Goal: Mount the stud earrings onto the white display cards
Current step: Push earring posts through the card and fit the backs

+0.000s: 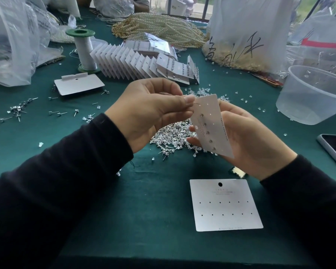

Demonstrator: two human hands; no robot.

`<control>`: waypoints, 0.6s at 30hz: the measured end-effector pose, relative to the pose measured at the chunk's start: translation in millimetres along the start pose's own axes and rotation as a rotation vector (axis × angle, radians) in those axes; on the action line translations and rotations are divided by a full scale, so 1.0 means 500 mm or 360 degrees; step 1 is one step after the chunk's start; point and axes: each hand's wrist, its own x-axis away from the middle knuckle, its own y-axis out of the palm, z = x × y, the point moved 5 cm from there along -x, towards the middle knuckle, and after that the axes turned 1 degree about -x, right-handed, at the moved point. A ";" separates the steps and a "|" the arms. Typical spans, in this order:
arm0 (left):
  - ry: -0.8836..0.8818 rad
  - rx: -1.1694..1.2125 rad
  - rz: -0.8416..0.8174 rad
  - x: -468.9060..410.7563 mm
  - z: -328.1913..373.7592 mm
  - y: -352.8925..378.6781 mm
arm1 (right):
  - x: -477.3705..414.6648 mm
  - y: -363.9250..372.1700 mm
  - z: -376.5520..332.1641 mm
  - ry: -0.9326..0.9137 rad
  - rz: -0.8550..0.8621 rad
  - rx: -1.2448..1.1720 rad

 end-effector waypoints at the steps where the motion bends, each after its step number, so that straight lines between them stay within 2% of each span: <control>1: 0.0001 0.0010 -0.0005 0.000 0.000 0.001 | 0.000 0.000 0.000 0.0002 -0.0001 -0.0004; 14: 0.0058 0.0064 0.0111 0.002 -0.007 0.000 | 0.004 0.004 0.002 0.0014 0.0011 -0.0029; 18: 0.0061 0.0099 0.0153 0.004 -0.011 0.001 | 0.002 0.000 0.002 -0.0065 0.0056 0.0010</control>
